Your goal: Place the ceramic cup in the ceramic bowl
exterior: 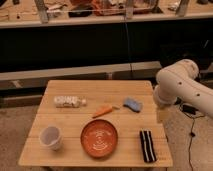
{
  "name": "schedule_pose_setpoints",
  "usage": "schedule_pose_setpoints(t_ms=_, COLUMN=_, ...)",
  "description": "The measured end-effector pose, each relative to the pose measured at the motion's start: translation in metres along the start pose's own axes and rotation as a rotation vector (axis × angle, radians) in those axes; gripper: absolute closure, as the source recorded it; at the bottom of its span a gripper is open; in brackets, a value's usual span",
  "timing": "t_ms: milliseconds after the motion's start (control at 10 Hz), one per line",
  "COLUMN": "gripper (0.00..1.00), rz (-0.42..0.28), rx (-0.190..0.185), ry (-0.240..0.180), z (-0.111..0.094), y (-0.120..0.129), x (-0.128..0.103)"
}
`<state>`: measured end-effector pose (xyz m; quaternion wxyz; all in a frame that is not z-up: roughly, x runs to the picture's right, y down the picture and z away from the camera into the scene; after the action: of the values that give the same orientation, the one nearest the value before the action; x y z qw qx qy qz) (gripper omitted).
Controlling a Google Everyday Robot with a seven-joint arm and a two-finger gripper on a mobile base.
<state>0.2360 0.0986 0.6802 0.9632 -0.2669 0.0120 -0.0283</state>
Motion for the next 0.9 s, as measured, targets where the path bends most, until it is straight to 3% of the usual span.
schedule_pose_setpoints(t_ms=400, gripper=0.2, rz=-0.07, rx=0.021, ry=0.02, z=-0.004, y=-0.003, x=-0.014)
schedule_pose_setpoints(t_ms=700, gripper=0.2, rz=-0.148, rx=0.039, ry=0.039, z=-0.01, y=-0.01, x=-0.058)
schedule_pose_setpoints(t_ms=900, gripper=0.2, rz=-0.18, rx=0.047, ry=0.051, z=-0.012, y=-0.011, x=-0.067)
